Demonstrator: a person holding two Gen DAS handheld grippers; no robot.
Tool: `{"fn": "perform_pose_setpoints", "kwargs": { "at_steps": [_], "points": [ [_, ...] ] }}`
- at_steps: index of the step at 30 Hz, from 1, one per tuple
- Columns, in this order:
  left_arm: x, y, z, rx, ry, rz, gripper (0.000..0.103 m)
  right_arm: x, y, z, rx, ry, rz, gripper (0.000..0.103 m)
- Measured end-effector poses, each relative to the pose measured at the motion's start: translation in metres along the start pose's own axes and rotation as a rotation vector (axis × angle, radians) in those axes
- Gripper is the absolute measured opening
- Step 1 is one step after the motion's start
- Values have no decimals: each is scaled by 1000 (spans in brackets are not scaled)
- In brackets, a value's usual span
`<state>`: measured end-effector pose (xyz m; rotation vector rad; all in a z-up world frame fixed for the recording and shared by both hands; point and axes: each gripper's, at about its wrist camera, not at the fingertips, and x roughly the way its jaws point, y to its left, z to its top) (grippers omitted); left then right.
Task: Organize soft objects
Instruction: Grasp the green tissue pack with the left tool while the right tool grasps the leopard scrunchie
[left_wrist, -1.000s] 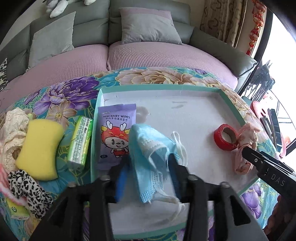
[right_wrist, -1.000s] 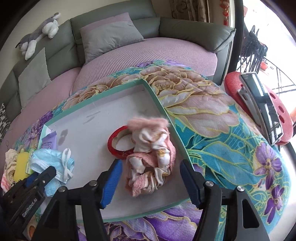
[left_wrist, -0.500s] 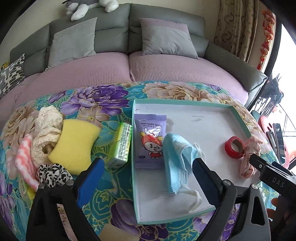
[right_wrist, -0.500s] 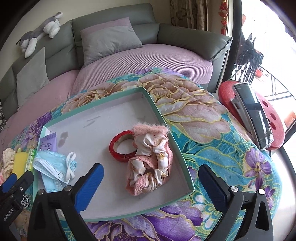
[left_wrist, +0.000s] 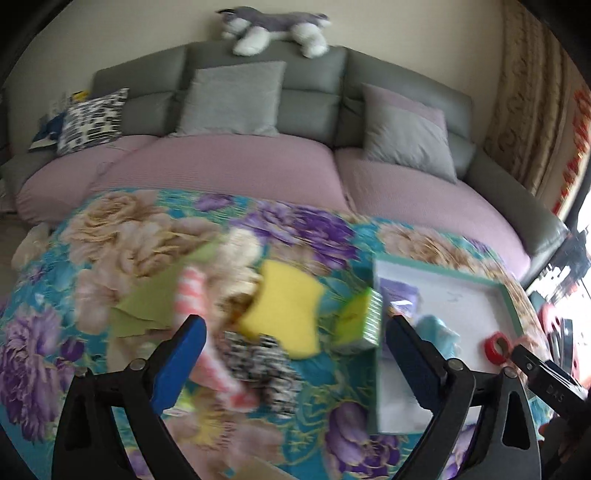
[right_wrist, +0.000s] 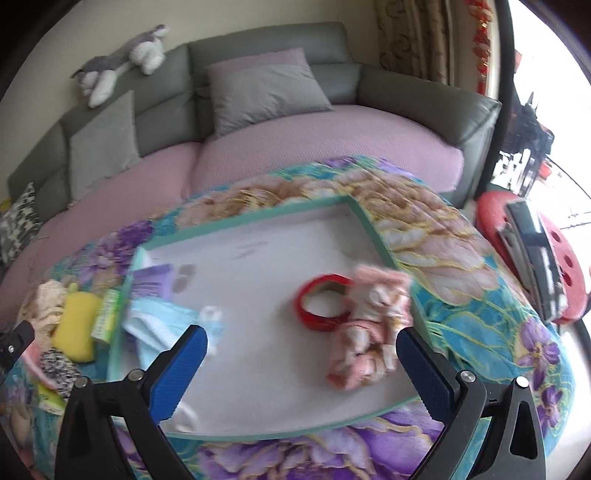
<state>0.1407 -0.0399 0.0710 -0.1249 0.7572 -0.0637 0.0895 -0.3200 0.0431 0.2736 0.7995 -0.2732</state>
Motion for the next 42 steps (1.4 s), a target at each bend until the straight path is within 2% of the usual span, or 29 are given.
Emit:
{"fn": "perform_pose_setpoints", "kwargs": {
  "at_steps": [4, 9, 14, 21, 27, 31, 42],
  "points": [
    [-9, 46, 4, -80, -20, 97, 102, 2, 36, -3, -30, 17, 107, 103],
    [-13, 100, 1, -191, -15, 182, 102, 7, 82, -13, -94, 41, 174, 103],
    [-21, 131, -3, -265, -34, 215, 102, 10, 116, -22, -128, 62, 244, 103],
    [-23, 161, -7, -313, -28, 237, 102, 13, 173, -39, -227, 86, 316, 103],
    [-21, 172, -13, -312, -28, 248, 102, 21, 205, -55, -283, 131, 343, 103],
    [-10, 169, -16, -305, 7, 208, 102, 28, 214, -60, -302, 151, 340, 103],
    [36, 143, -31, -216, 199, 169, 102, 32, 202, -58, -262, 165, 336, 103]
  ]
}}
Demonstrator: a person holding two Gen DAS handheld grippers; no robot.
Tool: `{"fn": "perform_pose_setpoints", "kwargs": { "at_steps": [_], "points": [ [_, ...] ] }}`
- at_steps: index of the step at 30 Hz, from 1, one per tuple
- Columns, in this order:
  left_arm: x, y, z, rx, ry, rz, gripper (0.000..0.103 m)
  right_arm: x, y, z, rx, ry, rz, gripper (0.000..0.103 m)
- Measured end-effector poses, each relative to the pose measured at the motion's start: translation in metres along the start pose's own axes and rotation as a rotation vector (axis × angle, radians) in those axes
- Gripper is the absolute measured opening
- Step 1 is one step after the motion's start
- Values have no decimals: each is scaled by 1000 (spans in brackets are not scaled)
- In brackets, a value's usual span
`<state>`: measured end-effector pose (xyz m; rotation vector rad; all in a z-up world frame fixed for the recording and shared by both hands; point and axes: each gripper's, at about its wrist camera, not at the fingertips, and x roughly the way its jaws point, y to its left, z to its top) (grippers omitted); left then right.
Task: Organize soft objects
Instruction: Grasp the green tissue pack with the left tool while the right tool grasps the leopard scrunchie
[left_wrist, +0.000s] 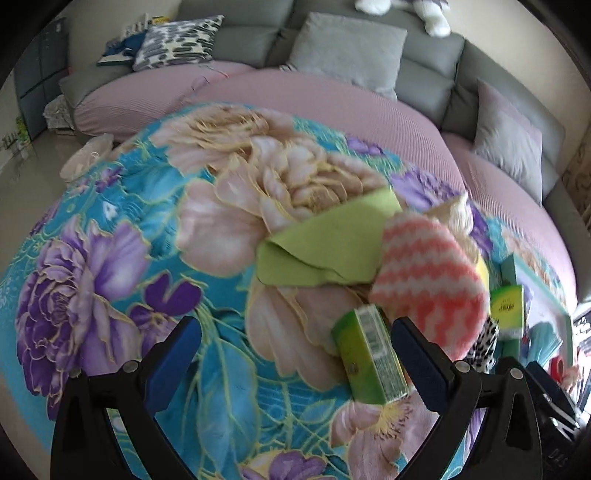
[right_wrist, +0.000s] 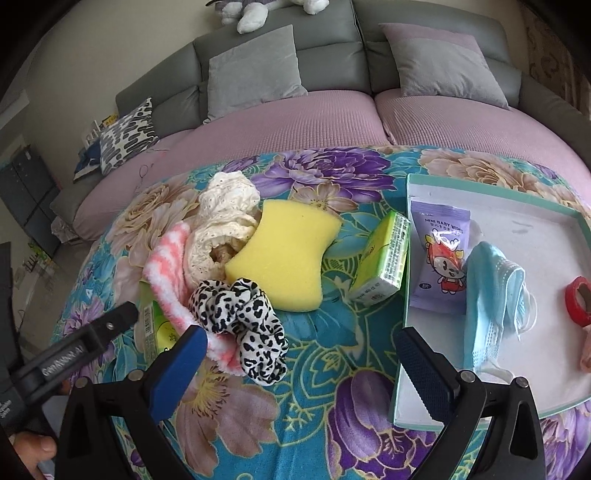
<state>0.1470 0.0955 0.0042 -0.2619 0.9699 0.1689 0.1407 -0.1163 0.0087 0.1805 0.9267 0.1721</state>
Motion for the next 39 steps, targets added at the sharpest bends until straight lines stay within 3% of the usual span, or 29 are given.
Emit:
{"fn": "perform_pose_setpoints", "kwargs": {
  "at_steps": [8, 10, 12, 16, 18, 21, 24, 29, 33, 37, 39],
  "points": [
    [8, -17, -6, 35, 42, 3, 101, 0, -6, -1, 8, 8, -7, 103],
    [12, -21, -8, 53, 57, -3, 93, 1, -7, -1, 9, 12, -7, 103],
    [16, -24, -9, 61, 78, -25, 76, 1, -8, -1, 10, 15, -2, 103],
    [21, -30, -11, 77, 101, -63, 60, 1, -6, -2, 0, 14, 16, 103],
    [21, -33, -12, 83, 102, -84, 40, 2, -5, -3, -3, 15, 31, 103],
    [21, -34, -13, 85, 103, -91, 29, 8, -3, -4, -5, 29, 60, 103],
    [19, -32, -12, 77, 90, -98, 26, 11, 1, -5, -13, 23, 82, 102],
    [17, -26, -10, 63, 81, -88, 26, 22, 6, -6, -18, 38, 103, 80],
    [17, -24, -10, 59, 83, -82, 26, 34, 8, -8, -15, 72, 131, 50],
    [19, -22, -10, 55, 88, -86, 26, 41, 8, -10, -3, 87, 158, 35],
    [20, -22, -10, 54, 90, -89, 26, 42, 8, -10, -4, 87, 165, 34]
  ]
}}
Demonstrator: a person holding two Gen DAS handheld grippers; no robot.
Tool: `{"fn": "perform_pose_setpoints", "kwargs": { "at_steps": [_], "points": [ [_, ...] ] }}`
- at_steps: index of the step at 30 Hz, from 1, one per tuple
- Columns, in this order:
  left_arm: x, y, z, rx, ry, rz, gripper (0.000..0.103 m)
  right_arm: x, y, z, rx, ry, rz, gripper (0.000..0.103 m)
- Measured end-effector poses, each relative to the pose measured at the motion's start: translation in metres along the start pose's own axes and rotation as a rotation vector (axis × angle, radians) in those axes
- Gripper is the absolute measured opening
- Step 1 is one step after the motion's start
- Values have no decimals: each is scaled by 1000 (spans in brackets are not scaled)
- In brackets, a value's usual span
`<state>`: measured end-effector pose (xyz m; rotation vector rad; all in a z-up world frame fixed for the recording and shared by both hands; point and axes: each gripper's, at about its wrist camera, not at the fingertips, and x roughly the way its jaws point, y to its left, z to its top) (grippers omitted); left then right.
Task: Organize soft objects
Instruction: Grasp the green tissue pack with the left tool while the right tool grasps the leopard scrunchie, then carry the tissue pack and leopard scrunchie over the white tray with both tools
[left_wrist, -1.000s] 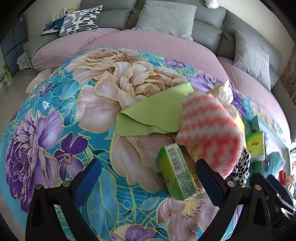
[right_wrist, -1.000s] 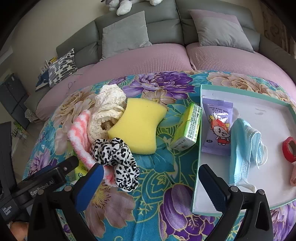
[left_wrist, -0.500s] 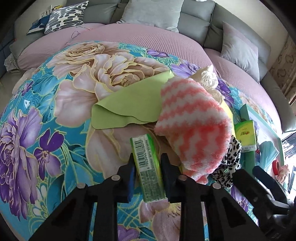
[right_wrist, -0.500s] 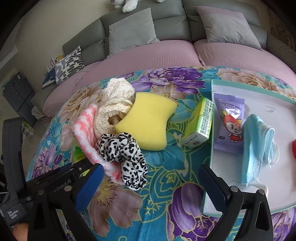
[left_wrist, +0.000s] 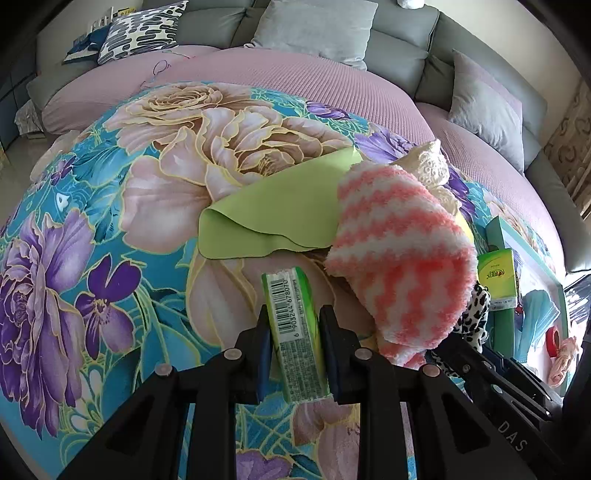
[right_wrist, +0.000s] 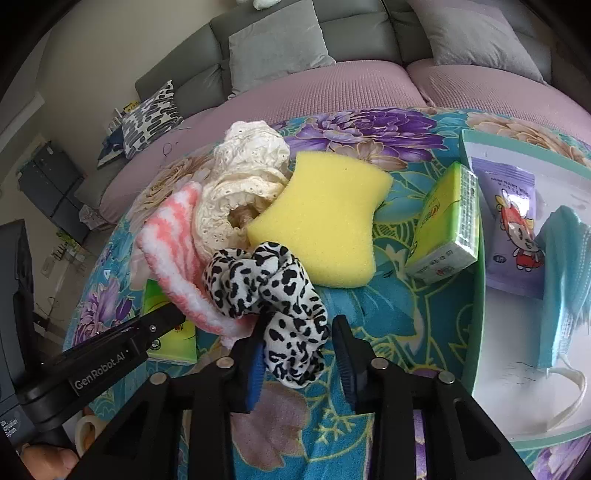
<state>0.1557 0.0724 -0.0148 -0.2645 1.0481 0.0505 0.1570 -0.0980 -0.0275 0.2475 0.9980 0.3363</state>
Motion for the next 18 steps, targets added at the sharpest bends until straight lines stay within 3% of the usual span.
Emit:
{"fn": "perform_pose_setpoints", "kwargs": {
  "at_steps": [9, 18],
  "points": [
    [-4, 3, 0, -14, -23, 16, 26, -11, 3, 2, -4, -26, 49, 20],
    [-36, 13, 7, -52, -142, 44, 25, -52, 7, 7, -14, -122, 94, 20]
  ]
}}
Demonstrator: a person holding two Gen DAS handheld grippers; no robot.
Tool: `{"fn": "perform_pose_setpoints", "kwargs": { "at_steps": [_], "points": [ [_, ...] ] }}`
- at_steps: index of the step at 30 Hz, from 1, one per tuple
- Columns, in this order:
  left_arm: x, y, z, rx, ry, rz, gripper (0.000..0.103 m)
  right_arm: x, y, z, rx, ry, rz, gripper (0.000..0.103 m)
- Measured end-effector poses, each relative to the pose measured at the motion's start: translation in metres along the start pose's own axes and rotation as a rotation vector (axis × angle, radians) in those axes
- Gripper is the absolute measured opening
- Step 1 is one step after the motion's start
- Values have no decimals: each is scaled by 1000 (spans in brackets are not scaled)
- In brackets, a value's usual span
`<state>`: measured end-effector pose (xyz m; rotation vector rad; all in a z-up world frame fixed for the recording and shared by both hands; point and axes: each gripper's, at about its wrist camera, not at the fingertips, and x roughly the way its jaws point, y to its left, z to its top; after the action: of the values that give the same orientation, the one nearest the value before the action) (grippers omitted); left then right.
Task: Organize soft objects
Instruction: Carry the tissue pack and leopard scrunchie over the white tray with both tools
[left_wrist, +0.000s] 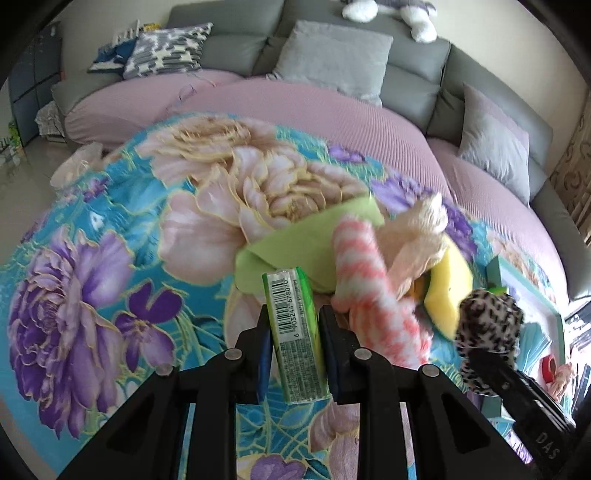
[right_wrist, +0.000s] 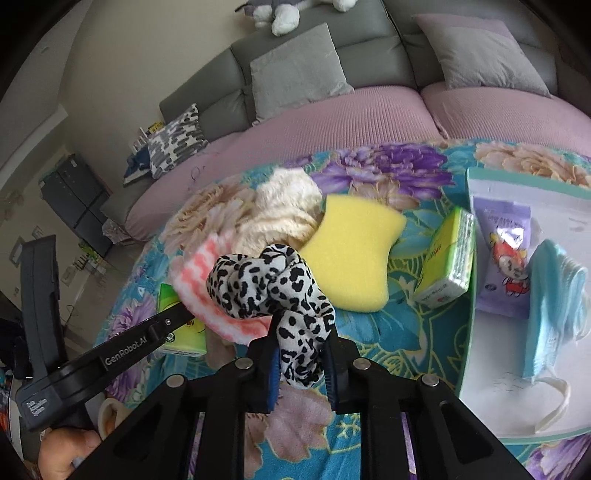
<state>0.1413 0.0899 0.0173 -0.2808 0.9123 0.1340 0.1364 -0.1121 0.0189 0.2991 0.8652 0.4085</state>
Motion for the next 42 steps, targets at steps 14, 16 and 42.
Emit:
{"fn": "perform_pose_setpoints", "kwargs": {
  "at_steps": [14, 16, 42],
  "points": [
    [-41, -43, 14, 102, -149, -32, 25, -38, -22, 10, 20, -89, -37, 20],
    [-43, -59, 13, 139, -162, -46, 25, -46, -37, 13, 33, -102, -73, 20],
    [-25, -248, -31, 519, -111, -293, 25, -119, -201, 9, 304, -237, -478, 20]
  ]
}}
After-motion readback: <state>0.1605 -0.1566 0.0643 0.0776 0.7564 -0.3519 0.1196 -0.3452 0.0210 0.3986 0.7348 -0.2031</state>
